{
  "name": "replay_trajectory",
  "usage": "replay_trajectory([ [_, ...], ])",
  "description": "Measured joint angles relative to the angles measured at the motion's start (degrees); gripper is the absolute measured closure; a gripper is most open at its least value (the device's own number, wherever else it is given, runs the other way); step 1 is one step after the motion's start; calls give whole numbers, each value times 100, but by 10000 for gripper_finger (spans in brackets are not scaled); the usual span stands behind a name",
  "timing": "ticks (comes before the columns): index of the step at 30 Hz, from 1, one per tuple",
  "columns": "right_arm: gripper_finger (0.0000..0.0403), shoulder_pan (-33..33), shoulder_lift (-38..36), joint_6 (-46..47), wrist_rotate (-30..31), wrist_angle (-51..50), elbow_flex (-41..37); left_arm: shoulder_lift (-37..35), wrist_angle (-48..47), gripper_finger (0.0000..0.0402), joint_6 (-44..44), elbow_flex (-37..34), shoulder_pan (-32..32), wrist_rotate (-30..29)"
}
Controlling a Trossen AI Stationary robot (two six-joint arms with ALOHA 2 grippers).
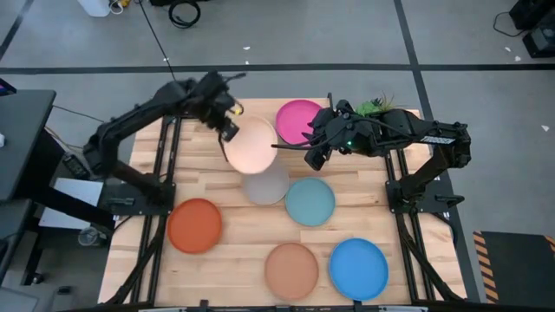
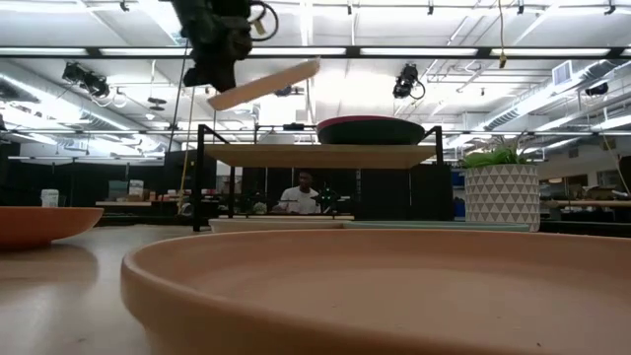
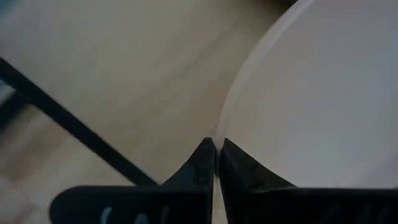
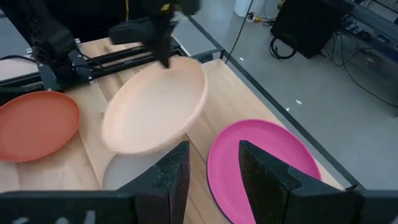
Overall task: Place and stack plates onto a shelf
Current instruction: Put the white plate on the shelf
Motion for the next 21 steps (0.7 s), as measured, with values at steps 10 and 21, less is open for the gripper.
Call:
replay_trajectory([
  [10,260,0,0,22,4,20,0,1284,-591,387,925,1687,749,-169],
  [21,260,0,0,22,10,226,0,1884,-594,387,1388,1900,1135,-302],
])
